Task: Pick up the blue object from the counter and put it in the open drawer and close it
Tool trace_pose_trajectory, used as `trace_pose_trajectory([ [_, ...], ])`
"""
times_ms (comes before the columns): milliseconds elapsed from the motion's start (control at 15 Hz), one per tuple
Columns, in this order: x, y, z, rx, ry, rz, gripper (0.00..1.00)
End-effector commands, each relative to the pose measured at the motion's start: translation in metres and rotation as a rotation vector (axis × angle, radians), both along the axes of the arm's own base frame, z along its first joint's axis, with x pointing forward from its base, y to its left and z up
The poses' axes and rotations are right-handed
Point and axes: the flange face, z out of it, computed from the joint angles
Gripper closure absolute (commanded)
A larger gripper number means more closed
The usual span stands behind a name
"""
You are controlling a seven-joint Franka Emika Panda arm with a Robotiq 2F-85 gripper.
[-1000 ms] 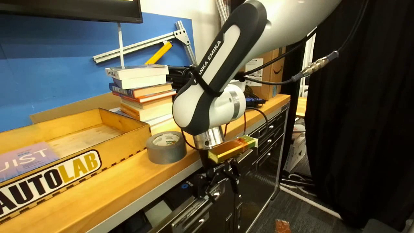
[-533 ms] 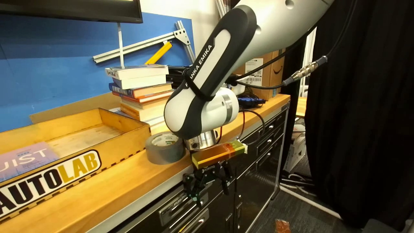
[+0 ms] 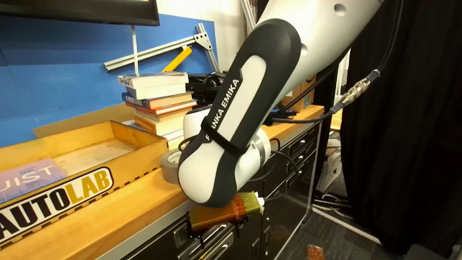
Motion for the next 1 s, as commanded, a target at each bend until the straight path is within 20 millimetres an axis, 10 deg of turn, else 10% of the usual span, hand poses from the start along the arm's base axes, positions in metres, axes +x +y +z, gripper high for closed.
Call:
trace_pose_trajectory([
  [0,-0.002,0.011,0.010,0.008,-0.120,-0.132,0.00],
  [267,-0.024,0.003,0.041,-0.106,-0.161,-0.155,0.00],
  [800,-0.038,0.013,0.197,-0.088,-0.239,0.183,0.00],
  [867,-0.030,0.011,0.168,-0.134,-0.234,0.119,0.00],
  [933,-0.032,0.012,0.181,-0.122,-0.244,0.129,0.00],
])
